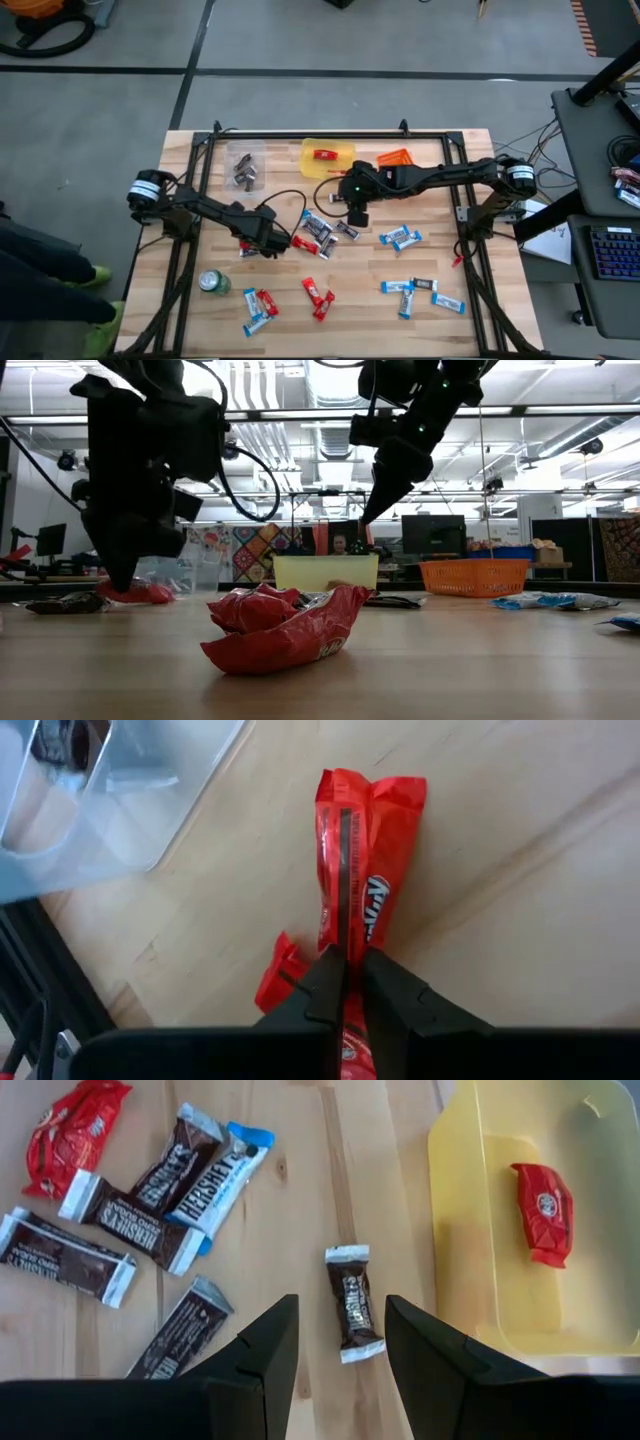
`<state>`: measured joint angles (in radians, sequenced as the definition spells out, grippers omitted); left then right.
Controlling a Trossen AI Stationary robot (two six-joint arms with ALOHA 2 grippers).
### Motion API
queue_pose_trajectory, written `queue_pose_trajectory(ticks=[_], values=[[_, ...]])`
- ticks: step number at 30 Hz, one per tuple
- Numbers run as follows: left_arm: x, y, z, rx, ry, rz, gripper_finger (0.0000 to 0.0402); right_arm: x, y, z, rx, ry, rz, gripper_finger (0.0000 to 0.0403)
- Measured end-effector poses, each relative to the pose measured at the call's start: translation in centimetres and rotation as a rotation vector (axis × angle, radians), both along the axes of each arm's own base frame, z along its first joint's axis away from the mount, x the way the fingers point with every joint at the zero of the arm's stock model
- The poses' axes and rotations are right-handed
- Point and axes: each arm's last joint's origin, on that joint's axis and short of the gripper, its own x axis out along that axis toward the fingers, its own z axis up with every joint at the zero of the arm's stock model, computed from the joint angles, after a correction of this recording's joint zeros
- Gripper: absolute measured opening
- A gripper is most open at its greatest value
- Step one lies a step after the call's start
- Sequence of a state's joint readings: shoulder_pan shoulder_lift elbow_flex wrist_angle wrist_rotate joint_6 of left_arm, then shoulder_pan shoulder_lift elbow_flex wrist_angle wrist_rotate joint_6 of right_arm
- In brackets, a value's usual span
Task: Sort candy
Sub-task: Put the red chocolate bar into the yellow bin
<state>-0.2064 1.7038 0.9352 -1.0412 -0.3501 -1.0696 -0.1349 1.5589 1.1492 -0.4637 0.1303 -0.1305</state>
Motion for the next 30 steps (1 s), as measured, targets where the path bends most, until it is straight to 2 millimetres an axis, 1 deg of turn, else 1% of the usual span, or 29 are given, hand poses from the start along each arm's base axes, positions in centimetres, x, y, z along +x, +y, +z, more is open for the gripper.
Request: queue_pose_trajectory(ticks=[4, 9, 13, 17, 19, 23, 27, 30], values=[[0.8, -0.4, 1.4, -0.014, -0.03, -0.058, 0.0005, -0.3, 0.0, 0.0, 0.003, 0.023, 0.001, 0.0137], [2.1, -0.6, 4.6, 0.025, -0.128, -0.188, 0.0002, -1.0, 0.5, 0.5, 0.007, 0.052, 0.012, 0.0137], [2.9, -0.4, 7.6, 0.102, -0.215, -0.373, 0.0001, -2.0, 1.5, 1.3, 0.025, 0.076, 0.015, 0.0137], [4.1, 0.8, 10.3, 0.169, -0.344, -0.576, 0.0001, -3.3, 2.6, 2.3, 0.046, 0.072, 0.017, 0.0137], [4.8, 1.8, 11.5, 0.223, -0.416, -0.653, 0.0001, -4.1, 3.2, 2.7, 0.055, 0.046, 0.019, 0.0137], [5.7, 4.7, 12.4, 0.324, -0.429, -0.724, 0.0001, -5.8, 4.3, 3.3, 0.084, 0.002, 0.008, 0.0137], [6.7, 8.6, 12.6, 0.415, -0.421, -0.721, 0.0, -7.1, 5.3, 3.6, 0.116, -0.073, 0.0, 0.0137], [7.3, 12.0, 12.3, 0.433, -0.451, -0.711, 0.0, -7.7, 5.9, 3.5, 0.141, -0.109, -0.005, 0.0137]])
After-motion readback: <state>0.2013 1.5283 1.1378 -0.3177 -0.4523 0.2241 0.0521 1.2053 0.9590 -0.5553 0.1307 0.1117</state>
